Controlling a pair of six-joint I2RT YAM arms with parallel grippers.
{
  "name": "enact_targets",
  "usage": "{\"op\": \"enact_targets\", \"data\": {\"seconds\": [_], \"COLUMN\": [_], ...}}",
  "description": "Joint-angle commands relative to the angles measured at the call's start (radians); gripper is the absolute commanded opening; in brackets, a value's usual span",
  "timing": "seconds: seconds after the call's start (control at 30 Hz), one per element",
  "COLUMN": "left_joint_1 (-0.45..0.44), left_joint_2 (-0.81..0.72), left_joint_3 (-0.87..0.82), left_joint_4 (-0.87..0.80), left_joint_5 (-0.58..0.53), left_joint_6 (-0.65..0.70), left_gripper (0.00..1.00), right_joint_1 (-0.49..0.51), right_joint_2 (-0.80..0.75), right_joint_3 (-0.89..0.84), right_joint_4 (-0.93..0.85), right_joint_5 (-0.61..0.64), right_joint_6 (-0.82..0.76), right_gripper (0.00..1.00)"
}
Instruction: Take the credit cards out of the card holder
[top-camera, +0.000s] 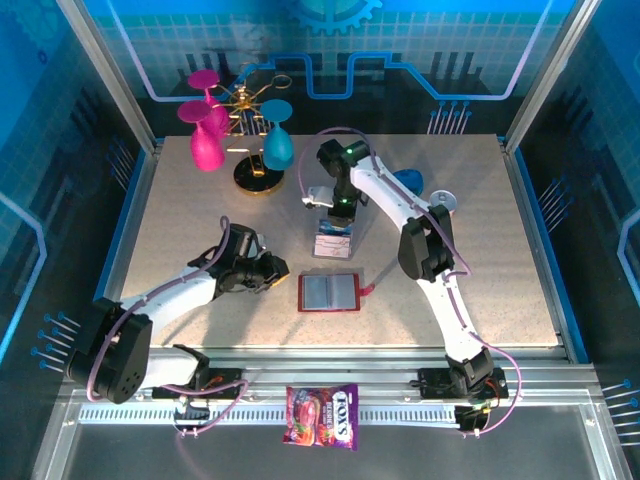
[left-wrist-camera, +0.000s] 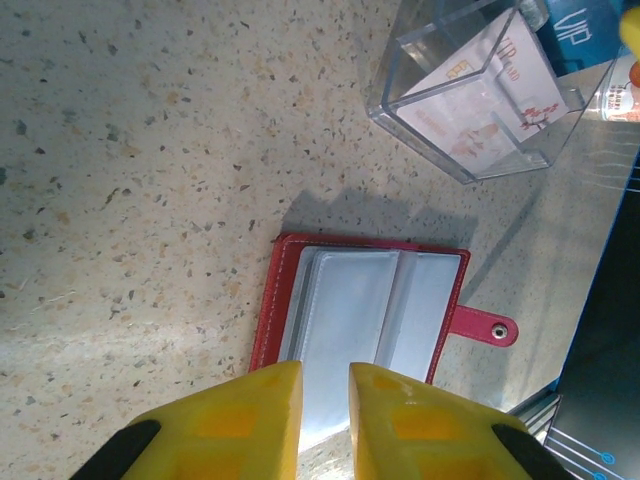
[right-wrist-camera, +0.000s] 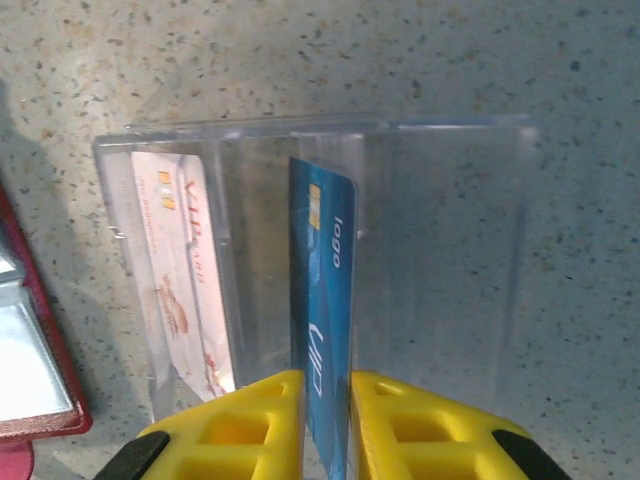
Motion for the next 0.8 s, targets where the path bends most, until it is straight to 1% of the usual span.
{"op": "enact_targets", "data": {"seconds": [0.0,0.43,0.77], "left_joint_1": [0.011,0.011,0.011], "left_joint_2": [0.009,0.005,0.009], "left_joint_3": [0.011,0.009,0.000], "left_joint_4": [-0.003,0.002,0.014], "left_joint_5": [0.030,0.035,0.041], "left_joint_6": [0.018,0.009,0.001], "left_gripper": [0.21,0.21,0.21], "right_joint_1": [-0.008,-0.008,0.001], "right_joint_2": [-0.068,-0.077,-0.060], "right_joint_3": [-0.019,-0.095,-0.132], "right_joint_4": [0.033,0.148,0.163], "right_joint_5": [0.019,0.009,-0.004], "right_joint_6": [0.024,0.057,0.058], "right_gripper": [0.21,0.20,0.21]}}
